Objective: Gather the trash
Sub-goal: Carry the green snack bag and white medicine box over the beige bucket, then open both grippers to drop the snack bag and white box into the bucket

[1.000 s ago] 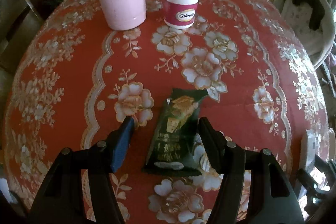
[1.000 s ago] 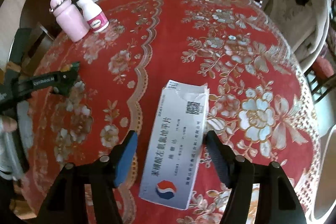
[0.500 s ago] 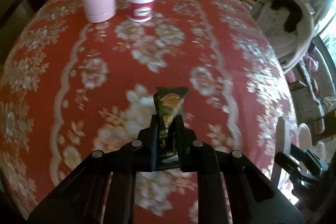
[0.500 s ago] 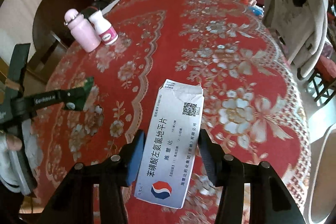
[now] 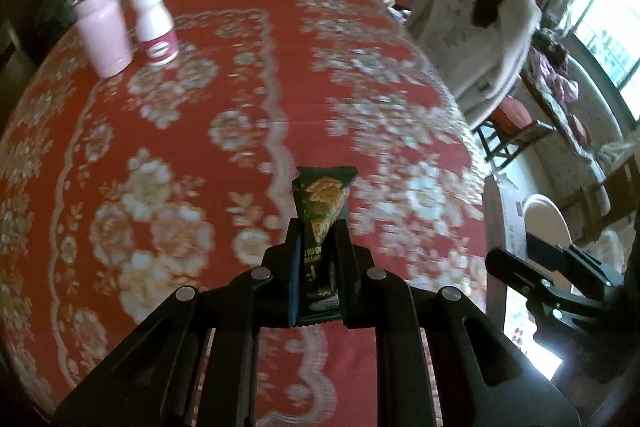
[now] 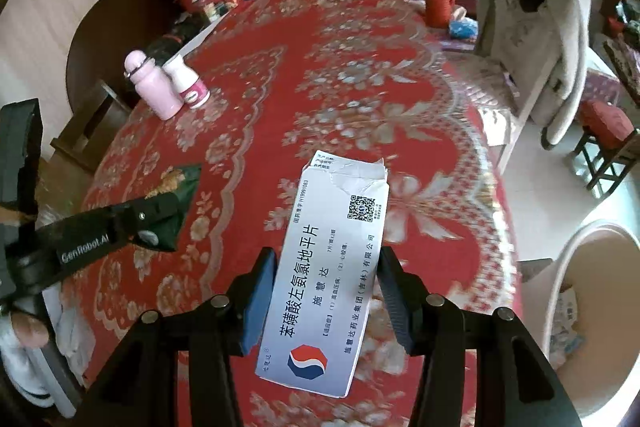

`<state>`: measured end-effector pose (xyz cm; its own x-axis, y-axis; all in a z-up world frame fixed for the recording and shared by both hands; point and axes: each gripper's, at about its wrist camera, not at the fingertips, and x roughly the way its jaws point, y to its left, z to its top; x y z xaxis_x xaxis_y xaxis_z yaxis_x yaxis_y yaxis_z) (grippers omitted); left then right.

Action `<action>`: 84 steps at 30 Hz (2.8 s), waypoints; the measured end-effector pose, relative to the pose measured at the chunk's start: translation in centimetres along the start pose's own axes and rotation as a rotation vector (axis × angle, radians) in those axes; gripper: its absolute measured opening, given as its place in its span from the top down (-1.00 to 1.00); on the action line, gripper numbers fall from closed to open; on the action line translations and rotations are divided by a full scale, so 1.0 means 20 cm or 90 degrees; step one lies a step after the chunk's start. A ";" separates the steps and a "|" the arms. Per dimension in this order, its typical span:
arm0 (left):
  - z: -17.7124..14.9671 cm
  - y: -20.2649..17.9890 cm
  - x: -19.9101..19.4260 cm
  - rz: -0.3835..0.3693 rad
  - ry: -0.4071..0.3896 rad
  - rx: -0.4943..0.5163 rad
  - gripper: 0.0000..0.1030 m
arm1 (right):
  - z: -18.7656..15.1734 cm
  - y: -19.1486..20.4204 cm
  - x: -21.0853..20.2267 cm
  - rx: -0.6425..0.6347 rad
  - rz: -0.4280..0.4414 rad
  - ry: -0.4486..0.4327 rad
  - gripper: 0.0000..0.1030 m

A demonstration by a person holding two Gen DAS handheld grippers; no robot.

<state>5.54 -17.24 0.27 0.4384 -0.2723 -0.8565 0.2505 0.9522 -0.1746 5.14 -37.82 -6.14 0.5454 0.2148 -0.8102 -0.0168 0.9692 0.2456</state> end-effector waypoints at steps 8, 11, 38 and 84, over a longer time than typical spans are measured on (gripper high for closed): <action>-0.03 -0.35 -0.01 -0.027 -0.009 0.066 0.76 | -0.08 -0.24 -0.17 0.039 -0.030 -0.016 0.03; -0.04 -0.50 0.01 -0.039 -0.007 0.092 0.76 | -0.12 -0.36 -0.25 0.061 -0.046 -0.024 0.03; -0.18 -1.50 0.17 -0.134 0.019 0.290 0.76 | -0.50 -1.17 -0.65 0.264 -0.165 -0.048 0.03; -0.25 -1.78 0.54 -0.126 0.098 0.298 0.76 | -0.62 -1.52 -0.55 0.340 -0.164 0.004 0.02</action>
<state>-2.99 -53.34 -5.24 0.2206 -0.3839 -0.8966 0.6891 0.7119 -0.1352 -10.63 -68.09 -11.30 0.4711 -0.0165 -0.8819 0.5399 0.7960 0.2735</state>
